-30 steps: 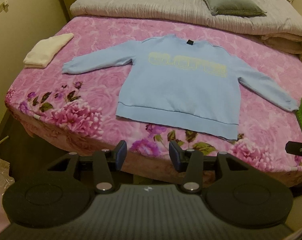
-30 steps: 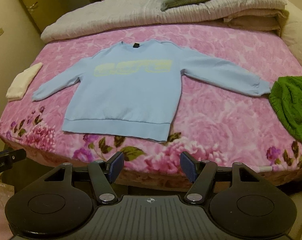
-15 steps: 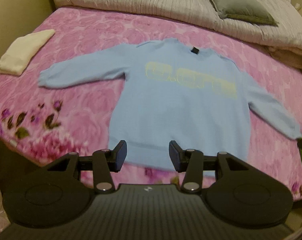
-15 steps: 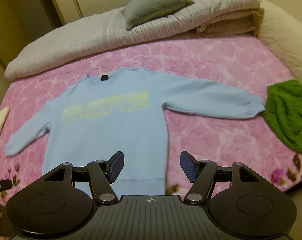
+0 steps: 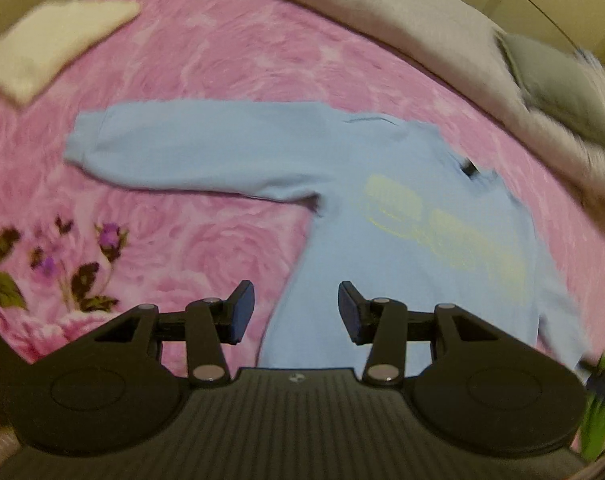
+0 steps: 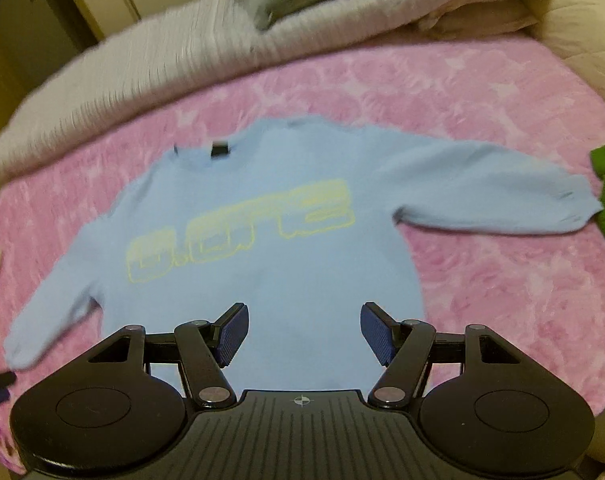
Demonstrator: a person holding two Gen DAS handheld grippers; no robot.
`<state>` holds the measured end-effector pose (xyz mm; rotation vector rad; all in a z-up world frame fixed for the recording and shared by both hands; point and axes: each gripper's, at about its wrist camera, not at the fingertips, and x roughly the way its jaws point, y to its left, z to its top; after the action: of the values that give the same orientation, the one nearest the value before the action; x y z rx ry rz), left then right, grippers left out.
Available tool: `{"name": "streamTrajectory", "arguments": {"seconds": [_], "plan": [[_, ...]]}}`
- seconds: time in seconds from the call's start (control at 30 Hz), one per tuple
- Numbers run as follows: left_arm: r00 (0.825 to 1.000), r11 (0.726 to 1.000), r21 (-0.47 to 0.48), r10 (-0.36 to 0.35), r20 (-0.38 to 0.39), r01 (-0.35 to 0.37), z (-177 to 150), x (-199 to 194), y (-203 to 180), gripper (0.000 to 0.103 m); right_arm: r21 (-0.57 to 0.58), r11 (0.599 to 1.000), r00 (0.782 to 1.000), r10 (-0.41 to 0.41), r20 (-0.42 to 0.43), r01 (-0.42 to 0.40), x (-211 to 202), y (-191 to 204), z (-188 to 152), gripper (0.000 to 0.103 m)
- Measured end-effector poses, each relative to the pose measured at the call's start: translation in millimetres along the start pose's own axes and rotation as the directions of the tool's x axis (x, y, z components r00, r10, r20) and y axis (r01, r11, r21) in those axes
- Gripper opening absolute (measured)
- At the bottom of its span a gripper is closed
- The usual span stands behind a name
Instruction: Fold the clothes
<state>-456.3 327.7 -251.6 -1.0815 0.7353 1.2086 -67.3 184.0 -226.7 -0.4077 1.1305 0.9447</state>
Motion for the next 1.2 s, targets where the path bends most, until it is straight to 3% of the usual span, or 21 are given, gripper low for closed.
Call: {"name": "streamTrajectory", "arguments": {"seconds": [0.13,0.23,0.47,0.53,0.87,0.97,1.03,1.07,1.13,1.2], "plan": [[1.000,0.981,-0.192,-0.029,0.000,0.028,15.1,36.1,54.6,0.037,-0.031,0.998,0.997,-0.051,-0.066,0.049,35.4,21.1,0.6,0.066],[0.999,0.947,-0.318,-0.028,0.026,0.035,25.2,62.3,93.8,0.034,-0.052,0.995,0.992,-0.086,-0.094,0.081,56.1,32.5,2.6,0.066],[0.994,0.817,-0.573,0.010,0.108,0.054,42.2,111.8,178.4,0.034,-0.077,0.985,0.979,-0.166,-0.118,0.157,104.0,44.7,9.0,0.066],[0.990,0.790,-0.611,0.031,0.134,0.058,44.7,118.0,194.2,0.034,-0.075,0.984,0.977,-0.173,-0.126,0.164,116.4,46.5,11.0,0.066],[0.964,0.752,-0.654,0.106,0.246,0.084,53.7,142.5,220.8,0.036,-0.092,0.976,0.966,-0.208,-0.151,0.195,158.1,50.8,12.2,0.066],[0.952,0.728,-0.677,0.118,0.282,0.110,56.4,146.4,223.3,0.031,-0.093,0.977,0.965,-0.205,-0.160,0.192,164.3,46.4,10.5,0.066],[0.949,0.726,-0.679,0.126,0.288,0.109,62.4,146.3,221.3,0.005,-0.095,0.977,0.965,-0.202,-0.165,0.189,168.2,42.6,10.8,0.066],[0.947,0.732,-0.674,0.134,0.291,0.103,66.0,144.7,218.1,0.005,-0.094,0.977,0.965,-0.203,-0.167,0.190,169.8,39.8,11.8,0.066],[0.934,0.786,-0.614,0.162,0.317,0.072,77.0,133.4,198.4,0.004,-0.085,0.978,0.965,-0.204,-0.166,0.192,170.1,33.4,14.7,0.066],[0.914,0.866,-0.499,0.171,0.367,0.038,90.4,117.3,165.7,0.003,-0.070,0.978,0.966,-0.204,-0.160,0.195,168.2,26.1,18.2,0.066]]}}
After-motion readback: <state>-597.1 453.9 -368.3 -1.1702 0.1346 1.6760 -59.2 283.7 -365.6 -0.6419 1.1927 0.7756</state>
